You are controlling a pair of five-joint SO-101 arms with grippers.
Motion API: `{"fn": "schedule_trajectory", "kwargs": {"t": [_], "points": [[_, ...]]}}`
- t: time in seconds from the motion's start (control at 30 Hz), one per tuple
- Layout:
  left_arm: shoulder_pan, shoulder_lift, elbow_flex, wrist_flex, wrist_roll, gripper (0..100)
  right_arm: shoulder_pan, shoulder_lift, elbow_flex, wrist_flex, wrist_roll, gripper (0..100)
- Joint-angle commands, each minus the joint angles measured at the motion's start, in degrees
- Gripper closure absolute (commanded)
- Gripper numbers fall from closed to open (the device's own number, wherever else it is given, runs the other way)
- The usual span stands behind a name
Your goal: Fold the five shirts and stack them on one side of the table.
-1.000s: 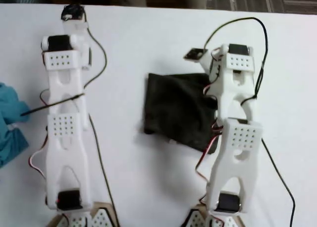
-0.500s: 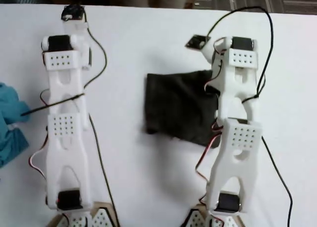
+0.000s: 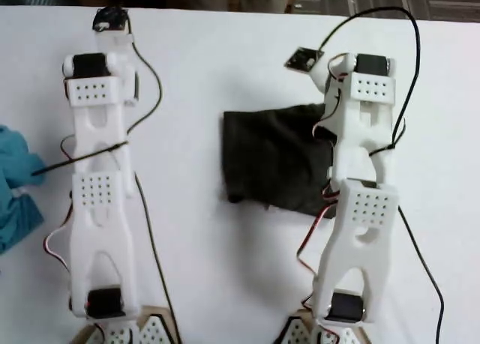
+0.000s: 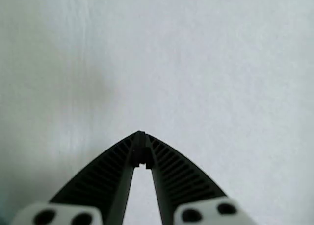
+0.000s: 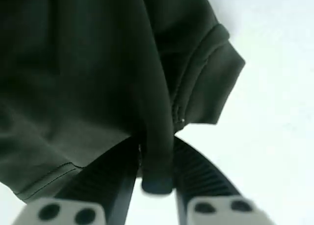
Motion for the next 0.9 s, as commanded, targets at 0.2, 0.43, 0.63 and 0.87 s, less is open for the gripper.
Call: {"fn": "schedule_trajectory", "kwargs": {"t": [0.2, 0.43, 0.63, 0.87], "points": [[-0.6, -1.0, -2.5, -0.2, -0.5, 98, 0.5, -2.0, -3.9, 0.8, 0.4, 85.8], [-0.7, -1.1, -2.5, -0.1, -0.5, 98, 0.7, 1.8, -4.2, 0.8, 0.4, 86.1], [-0.7, -1.1, -2.5, 0.0, -0.5, 98, 0.6, 3.9, -7.6, -0.3, 0.5, 96.7], [-0.5, -0.9, -2.5, -0.1, -0.5, 98, 0.8, 0.5, -15.4, 1.0, 0.3, 97.8]]}}
